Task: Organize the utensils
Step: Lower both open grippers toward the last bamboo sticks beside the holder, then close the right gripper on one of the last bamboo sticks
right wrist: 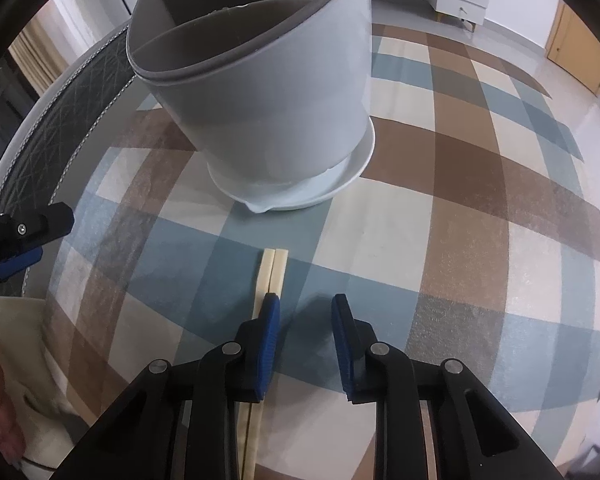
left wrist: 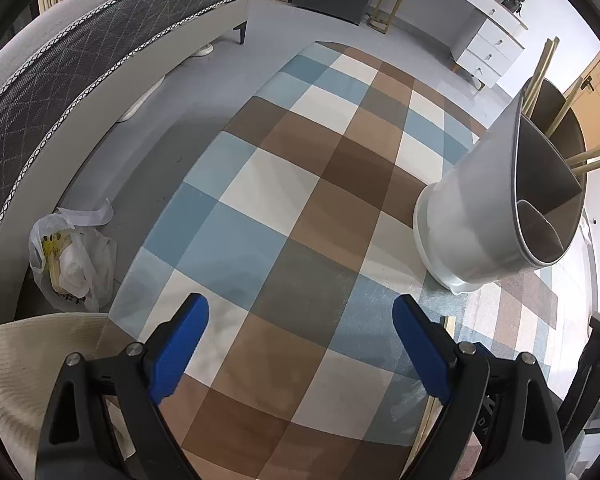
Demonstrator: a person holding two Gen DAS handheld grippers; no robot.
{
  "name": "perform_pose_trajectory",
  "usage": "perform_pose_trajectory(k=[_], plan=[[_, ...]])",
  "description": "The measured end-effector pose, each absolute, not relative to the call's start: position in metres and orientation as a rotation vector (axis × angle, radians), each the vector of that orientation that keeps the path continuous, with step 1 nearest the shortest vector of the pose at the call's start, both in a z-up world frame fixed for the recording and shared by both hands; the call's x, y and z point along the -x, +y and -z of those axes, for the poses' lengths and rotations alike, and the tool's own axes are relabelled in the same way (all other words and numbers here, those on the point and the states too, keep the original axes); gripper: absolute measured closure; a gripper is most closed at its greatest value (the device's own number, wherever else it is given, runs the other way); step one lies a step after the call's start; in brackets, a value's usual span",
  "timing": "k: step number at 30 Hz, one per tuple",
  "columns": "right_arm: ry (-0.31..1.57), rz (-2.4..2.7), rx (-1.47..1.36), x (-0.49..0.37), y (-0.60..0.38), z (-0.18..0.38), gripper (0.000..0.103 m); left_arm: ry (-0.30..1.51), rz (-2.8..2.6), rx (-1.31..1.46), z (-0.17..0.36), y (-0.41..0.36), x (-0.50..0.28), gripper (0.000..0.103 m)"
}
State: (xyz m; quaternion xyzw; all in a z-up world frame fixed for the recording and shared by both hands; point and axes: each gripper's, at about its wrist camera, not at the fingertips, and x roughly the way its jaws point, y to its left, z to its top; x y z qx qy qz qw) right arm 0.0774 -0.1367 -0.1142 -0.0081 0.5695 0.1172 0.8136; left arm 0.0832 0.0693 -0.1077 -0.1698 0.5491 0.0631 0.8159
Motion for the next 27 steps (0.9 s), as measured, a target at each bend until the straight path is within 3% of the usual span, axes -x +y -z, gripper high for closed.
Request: perform_pose_trajectory(k=[27], plan=[[1.218,-0.244,0.022,-0.083,-0.125,0.115,0.078,1.183,-0.135,0.360,0.111,0.067,-0.083,0.013]])
